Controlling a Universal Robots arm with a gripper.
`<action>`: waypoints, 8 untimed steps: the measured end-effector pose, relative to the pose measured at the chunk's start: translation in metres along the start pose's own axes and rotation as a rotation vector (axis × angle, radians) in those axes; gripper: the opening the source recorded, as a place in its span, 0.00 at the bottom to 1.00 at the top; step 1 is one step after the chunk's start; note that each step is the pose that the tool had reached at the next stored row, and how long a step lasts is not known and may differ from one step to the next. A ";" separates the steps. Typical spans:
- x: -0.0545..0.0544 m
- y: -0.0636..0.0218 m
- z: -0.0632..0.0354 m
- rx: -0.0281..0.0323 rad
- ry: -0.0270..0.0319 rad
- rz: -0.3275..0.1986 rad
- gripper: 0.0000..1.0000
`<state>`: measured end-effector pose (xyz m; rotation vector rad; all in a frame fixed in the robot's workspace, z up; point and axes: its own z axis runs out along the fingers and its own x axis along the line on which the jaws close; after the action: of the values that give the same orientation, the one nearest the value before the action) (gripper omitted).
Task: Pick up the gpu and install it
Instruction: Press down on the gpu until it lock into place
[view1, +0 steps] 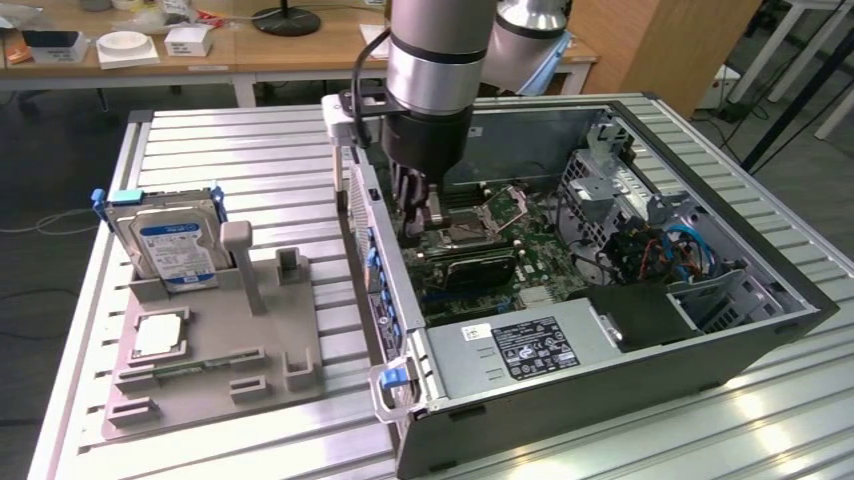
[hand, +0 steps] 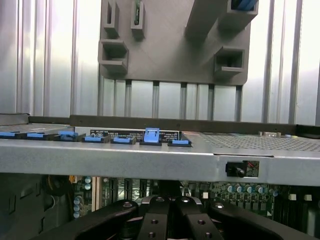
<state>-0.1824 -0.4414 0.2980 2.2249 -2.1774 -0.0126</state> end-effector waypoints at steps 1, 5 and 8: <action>0.000 0.0004 0.0000 0.0000 -0.0001 0.000 0.11; 0.000 0.0034 0.0001 0.0000 0.0000 0.000 0.11; 0.000 0.0054 0.0002 0.0004 0.0000 0.000 0.11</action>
<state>-0.1879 -0.4414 0.2979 2.2253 -2.1773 -0.0122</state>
